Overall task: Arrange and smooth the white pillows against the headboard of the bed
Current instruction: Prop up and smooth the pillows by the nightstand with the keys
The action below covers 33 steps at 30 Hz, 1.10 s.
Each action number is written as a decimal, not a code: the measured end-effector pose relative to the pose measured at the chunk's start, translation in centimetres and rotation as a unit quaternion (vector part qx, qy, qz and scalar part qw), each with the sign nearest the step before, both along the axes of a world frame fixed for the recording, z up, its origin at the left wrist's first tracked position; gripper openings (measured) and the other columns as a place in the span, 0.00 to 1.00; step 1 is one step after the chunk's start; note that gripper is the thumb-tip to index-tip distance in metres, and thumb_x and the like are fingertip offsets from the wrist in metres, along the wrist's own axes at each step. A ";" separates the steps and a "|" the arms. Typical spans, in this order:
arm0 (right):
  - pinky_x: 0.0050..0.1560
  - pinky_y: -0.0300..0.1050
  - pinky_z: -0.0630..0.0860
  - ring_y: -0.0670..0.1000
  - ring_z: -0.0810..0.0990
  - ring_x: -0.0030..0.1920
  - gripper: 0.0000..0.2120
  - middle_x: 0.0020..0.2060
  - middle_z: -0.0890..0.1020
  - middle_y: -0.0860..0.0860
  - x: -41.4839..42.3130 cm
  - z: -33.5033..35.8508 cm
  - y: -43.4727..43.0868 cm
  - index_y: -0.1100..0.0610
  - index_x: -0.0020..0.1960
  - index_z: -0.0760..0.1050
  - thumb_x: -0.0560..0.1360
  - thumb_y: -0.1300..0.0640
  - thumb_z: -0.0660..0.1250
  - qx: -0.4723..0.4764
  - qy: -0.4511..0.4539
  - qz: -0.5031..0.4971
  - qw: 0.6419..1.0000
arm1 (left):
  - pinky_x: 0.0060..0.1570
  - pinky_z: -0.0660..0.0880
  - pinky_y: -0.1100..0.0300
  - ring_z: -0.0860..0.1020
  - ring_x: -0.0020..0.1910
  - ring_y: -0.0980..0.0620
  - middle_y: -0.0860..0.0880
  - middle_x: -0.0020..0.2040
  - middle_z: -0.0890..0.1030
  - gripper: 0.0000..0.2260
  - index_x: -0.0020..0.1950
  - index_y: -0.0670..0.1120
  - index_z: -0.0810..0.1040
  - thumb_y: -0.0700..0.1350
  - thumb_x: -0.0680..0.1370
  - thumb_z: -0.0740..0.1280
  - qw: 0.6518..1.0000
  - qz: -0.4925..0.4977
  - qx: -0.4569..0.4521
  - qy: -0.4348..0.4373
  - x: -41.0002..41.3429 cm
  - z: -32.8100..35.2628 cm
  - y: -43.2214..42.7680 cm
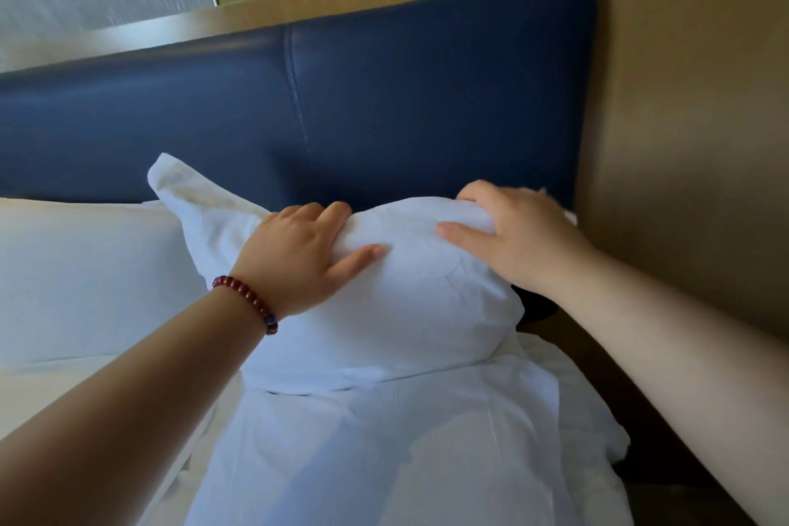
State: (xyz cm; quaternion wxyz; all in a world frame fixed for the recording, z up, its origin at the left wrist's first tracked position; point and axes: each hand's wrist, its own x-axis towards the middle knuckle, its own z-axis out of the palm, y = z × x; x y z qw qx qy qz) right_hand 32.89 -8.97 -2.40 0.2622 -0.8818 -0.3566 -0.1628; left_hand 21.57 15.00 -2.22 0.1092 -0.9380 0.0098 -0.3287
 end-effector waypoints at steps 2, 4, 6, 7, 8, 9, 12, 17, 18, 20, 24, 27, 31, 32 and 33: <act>0.55 0.55 0.74 0.50 0.74 0.53 0.26 0.49 0.76 0.41 -0.8 -0.2 -0.2 0.42 0.56 0.70 0.68 0.26 0.57 0.025 0.059 0.020 0.998 | 0.39 0.71 0.54 0.76 0.40 0.45 0.51 0.37 0.74 0.33 0.51 0.51 0.70 0.75 0.71 0.42 0.999 0.030 -0.004 0.012 -0.1 0.4 -0.4; 0.49 0.51 0.75 0.47 0.74 0.50 0.26 0.47 0.76 0.41 -1.6 -0.3 -0.3 0.43 0.56 0.70 0.68 0.27 0.59 0.023 0.045 0.031 0.998 | 0.40 0.72 0.54 0.77 0.43 0.45 0.51 0.39 0.75 0.36 0.56 0.53 0.70 0.76 0.69 0.39 0.998 0.057 0.004 0.030 0.0 1.3 -1.1; 0.46 0.49 0.75 0.47 0.74 0.47 0.24 0.44 0.76 0.42 -2.3 -0.5 -0.4 0.45 0.56 0.71 0.69 0.29 0.62 0.026 0.015 0.037 0.999 | 0.45 0.72 0.54 0.78 0.49 0.47 0.51 0.44 0.78 0.38 0.63 0.54 0.71 0.75 0.70 0.38 0.998 0.034 -0.007 0.055 0.0 3.0 -2.5; 0.46 0.49 0.75 0.47 0.74 0.47 0.24 0.44 0.76 0.42 -2.5 -0.7 -0.6 0.45 0.55 0.72 0.70 0.30 0.63 0.026 0.008 0.039 0.999 | 0.48 0.73 0.54 0.77 0.52 0.48 0.52 0.49 0.80 0.37 0.64 0.54 0.72 0.74 0.71 0.39 0.997 -0.006 -0.030 0.070 0.1 4.1 -3.3; 0.46 0.49 0.75 0.47 0.74 0.47 0.24 0.44 0.77 0.42 -2.6 -0.9 -0.7 0.45 0.56 0.72 0.70 0.30 0.63 0.024 0.012 0.039 0.999 | 0.53 0.73 0.53 0.77 0.55 0.50 0.52 0.53 0.80 0.36 0.65 0.54 0.73 0.72 0.72 0.40 0.993 -0.049 -0.058 0.096 0.3 5.2 -4.1; 0.46 0.49 0.75 0.47 0.74 0.47 0.24 0.45 0.76 0.42 -2.7 -1.1 -1.0 0.45 0.57 0.72 0.70 0.30 0.63 0.020 0.016 0.039 0.999 | 0.57 0.71 0.53 0.76 0.57 0.51 0.52 0.56 0.80 0.35 0.64 0.53 0.75 0.71 0.73 0.41 0.984 -0.080 -0.083 0.133 0.7 6.1 -4.9; 0.47 0.49 0.75 0.47 0.74 0.48 0.24 0.45 0.77 0.42 -2.7 -2.0 -1.6 0.44 0.58 0.73 0.70 0.30 0.63 0.023 0.019 0.044 0.999 | 0.63 0.68 0.55 0.74 0.59 0.54 0.57 0.58 0.79 0.28 0.62 0.56 0.77 0.70 0.76 0.49 0.948 -0.041 -0.166 0.268 2.4 7.1 -6.3; 0.48 0.40 0.75 0.41 0.78 0.51 0.13 0.50 0.81 0.39 -2.3 -2.0 -3.0 0.42 0.58 0.76 0.76 0.40 0.64 0.144 0.104 0.086 0.980 | 0.48 0.73 0.60 0.78 0.44 0.57 0.57 0.42 0.81 0.19 0.45 0.55 0.81 0.67 0.75 0.60 0.927 0.002 -0.223 0.303 4.1 5.9 -4.9; 0.48 0.37 0.74 0.40 0.78 0.54 0.14 0.53 0.80 0.39 -2.1 -1.8 -3.2 0.42 0.60 0.76 0.77 0.41 0.63 0.176 0.120 0.077 0.974 | 0.45 0.72 0.61 0.77 0.41 0.58 0.58 0.39 0.81 0.17 0.43 0.55 0.81 0.66 0.75 0.61 0.927 -0.004 -0.236 0.291 4.0 5.8 -4.6; 0.49 0.34 0.71 0.43 0.76 0.61 0.22 0.61 0.78 0.42 -1.4 -1.5 -3.4 0.44 0.67 0.72 0.76 0.38 0.63 0.214 0.167 0.026 0.962 | 0.38 0.69 0.62 0.74 0.34 0.59 0.59 0.33 0.77 0.15 0.40 0.54 0.79 0.62 0.77 0.62 0.927 -0.018 -0.254 0.277 3.8 5.6 -4.1; 0.57 0.44 0.66 0.50 0.76 0.57 0.29 0.62 0.77 0.49 -0.4 -0.9 -3.9 0.52 0.59 0.74 0.69 0.32 0.69 0.249 0.408 -0.060 0.876 | 0.38 0.69 0.62 0.74 0.36 0.57 0.56 0.36 0.77 0.13 0.41 0.52 0.76 0.55 0.81 0.60 0.931 -0.021 -0.256 0.258 3.7 5.5 -3.8; 0.63 0.52 0.73 0.52 0.82 0.53 0.26 0.50 0.85 0.50 0.3 -1.6 -4.3 0.57 0.51 0.80 0.64 0.38 0.77 0.378 0.494 -0.020 0.783 | 0.45 0.72 0.59 0.76 0.40 0.53 0.52 0.42 0.79 0.13 0.45 0.50 0.76 0.55 0.82 0.58 0.928 -0.024 -0.289 0.235 3.6 5.5 -3.6; 0.56 0.56 0.79 0.55 0.83 0.51 0.20 0.51 0.85 0.51 0.7 -1.6 -4.4 0.53 0.53 0.80 0.67 0.43 0.77 0.423 0.485 -0.019 0.766 | 0.47 0.70 0.58 0.77 0.44 0.54 0.52 0.44 0.79 0.13 0.47 0.51 0.76 0.55 0.82 0.56 0.931 -0.011 -0.295 0.212 3.9 5.1 -3.6; 0.53 0.54 0.80 0.54 0.83 0.52 0.21 0.52 0.84 0.50 0.6 -1.5 -4.5 0.51 0.53 0.80 0.66 0.40 0.76 0.416 0.491 -0.027 0.765 | 0.47 0.69 0.58 0.77 0.45 0.54 0.53 0.44 0.79 0.13 0.47 0.51 0.76 0.55 0.82 0.56 0.933 -0.008 -0.295 0.208 4.0 5.1 -3.7; 0.50 0.52 0.81 0.54 0.83 0.52 0.23 0.52 0.84 0.49 0.7 -1.6 -4.6 0.49 0.52 0.80 0.65 0.37 0.76 0.409 0.505 -0.034 0.759 | 0.47 0.69 0.57 0.77 0.45 0.54 0.53 0.44 0.79 0.13 0.47 0.51 0.76 0.55 0.82 0.56 0.934 -0.004 -0.294 0.204 4.2 5.0 -3.8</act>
